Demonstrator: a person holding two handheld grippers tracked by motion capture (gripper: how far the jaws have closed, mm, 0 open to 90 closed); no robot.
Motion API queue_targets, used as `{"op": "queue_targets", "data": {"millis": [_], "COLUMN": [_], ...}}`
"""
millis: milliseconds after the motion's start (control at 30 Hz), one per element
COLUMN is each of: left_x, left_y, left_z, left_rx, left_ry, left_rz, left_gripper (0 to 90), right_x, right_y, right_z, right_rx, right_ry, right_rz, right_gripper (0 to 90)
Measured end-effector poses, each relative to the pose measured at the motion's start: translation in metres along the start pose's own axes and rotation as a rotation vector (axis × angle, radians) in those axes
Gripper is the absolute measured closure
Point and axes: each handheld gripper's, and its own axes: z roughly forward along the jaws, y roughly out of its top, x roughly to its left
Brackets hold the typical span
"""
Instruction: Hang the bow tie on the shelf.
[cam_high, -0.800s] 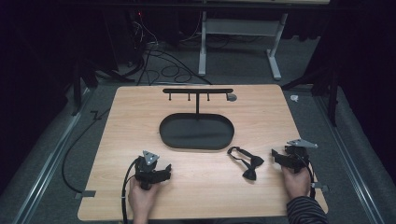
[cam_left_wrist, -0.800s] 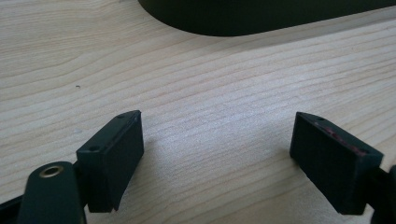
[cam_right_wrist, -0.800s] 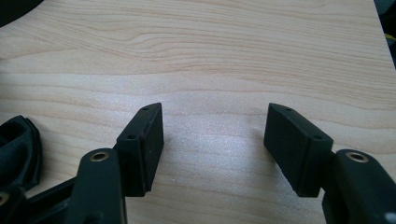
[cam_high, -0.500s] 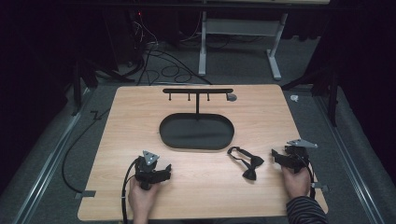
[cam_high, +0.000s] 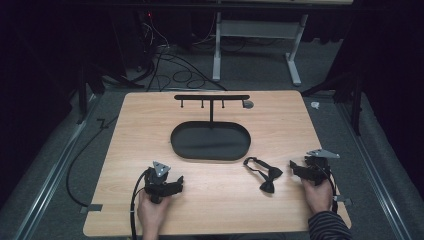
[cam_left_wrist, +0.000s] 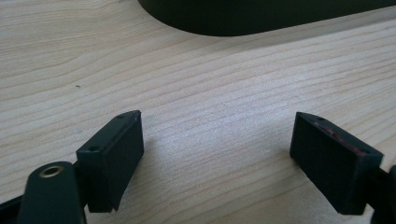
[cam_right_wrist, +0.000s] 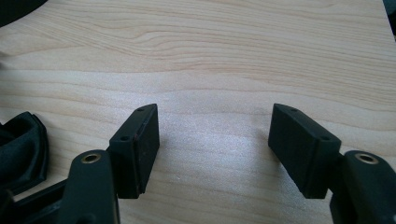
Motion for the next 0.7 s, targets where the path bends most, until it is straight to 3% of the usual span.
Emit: {"op": "queue_targets", "data": {"millis": [233, 333, 433, 567, 700], "left_x": [0.000, 0.000, 0.000, 0.000, 0.000], "left_y": [0.000, 0.000, 0.000, 0.000, 0.000], "left_z": [0.000, 0.000, 0.000, 0.000, 0.000], "left_rx": [-0.001, 0.000, 0.000, -0.001, -0.001], "left_ry": [0.001, 0.000, -0.001, 0.001, 0.001], "left_rz": [0.000, -0.001, -0.001, 0.001, -0.001], "left_gripper": [17.9, 17.9, 17.9, 17.9, 17.9], "right_x": [-0.001, -0.003, -0.004, -0.002, 0.004], "right_y": [0.000, -0.001, -0.001, 0.000, 0.004], "right_z": [-0.001, -0.003, -0.006, -0.010, -0.015], "right_rx": [-0.002, -0.002, -0.020, -0.042, -0.036], "right_ry": [0.014, 0.024, 0.037, 0.056, 0.081], "right_rz": [0.002, 0.025, 0.048, 0.042, 0.036], "right_gripper": [36.3, 39.6, 41.2, 43.9, 52.0]}}
